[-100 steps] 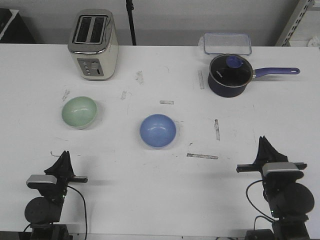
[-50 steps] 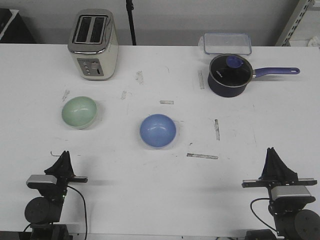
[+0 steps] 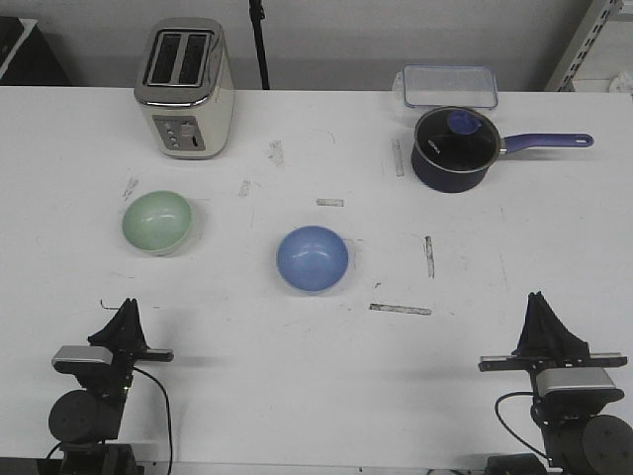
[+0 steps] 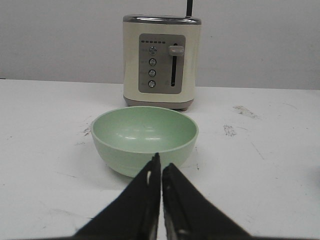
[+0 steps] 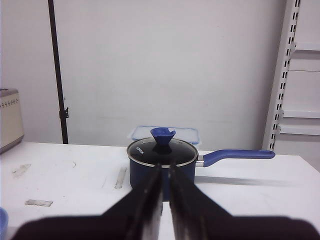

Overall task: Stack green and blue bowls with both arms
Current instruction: 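Reach the left gripper to the pale green bowl's rim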

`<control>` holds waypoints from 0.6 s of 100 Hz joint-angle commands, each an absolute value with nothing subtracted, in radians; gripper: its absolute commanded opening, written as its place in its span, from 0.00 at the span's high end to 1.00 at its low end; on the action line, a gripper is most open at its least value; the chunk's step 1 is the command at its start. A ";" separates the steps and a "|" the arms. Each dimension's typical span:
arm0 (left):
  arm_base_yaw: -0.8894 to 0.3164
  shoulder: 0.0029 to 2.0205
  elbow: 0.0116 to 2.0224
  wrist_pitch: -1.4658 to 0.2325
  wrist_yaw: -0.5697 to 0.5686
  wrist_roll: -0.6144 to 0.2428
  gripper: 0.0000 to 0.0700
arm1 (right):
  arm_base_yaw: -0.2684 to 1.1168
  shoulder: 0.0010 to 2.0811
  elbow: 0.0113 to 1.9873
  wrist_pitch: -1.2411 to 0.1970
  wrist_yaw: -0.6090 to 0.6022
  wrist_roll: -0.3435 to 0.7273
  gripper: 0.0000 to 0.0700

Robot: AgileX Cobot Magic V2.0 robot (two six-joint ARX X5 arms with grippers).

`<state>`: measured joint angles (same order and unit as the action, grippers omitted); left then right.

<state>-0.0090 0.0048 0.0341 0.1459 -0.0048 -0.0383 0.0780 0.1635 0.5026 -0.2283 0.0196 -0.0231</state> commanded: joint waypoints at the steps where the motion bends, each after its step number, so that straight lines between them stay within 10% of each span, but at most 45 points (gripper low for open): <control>1: -0.009 0.003 0.012 0.159 -0.008 -0.030 1.00 | 0.079 0.163 0.510 -0.220 0.020 -0.028 0.98; 31: -0.007 0.003 0.017 0.189 -0.102 -0.122 1.00 | 0.079 0.163 0.510 -0.220 0.020 -0.028 0.98; 60: -0.007 0.006 0.101 0.239 -0.105 -0.039 1.00 | 0.079 0.163 0.510 -0.220 0.020 -0.028 0.98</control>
<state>-0.0086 0.0055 0.0582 0.2199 -0.1024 -0.0925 0.0780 0.1635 0.5026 -0.2287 0.0196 -0.0231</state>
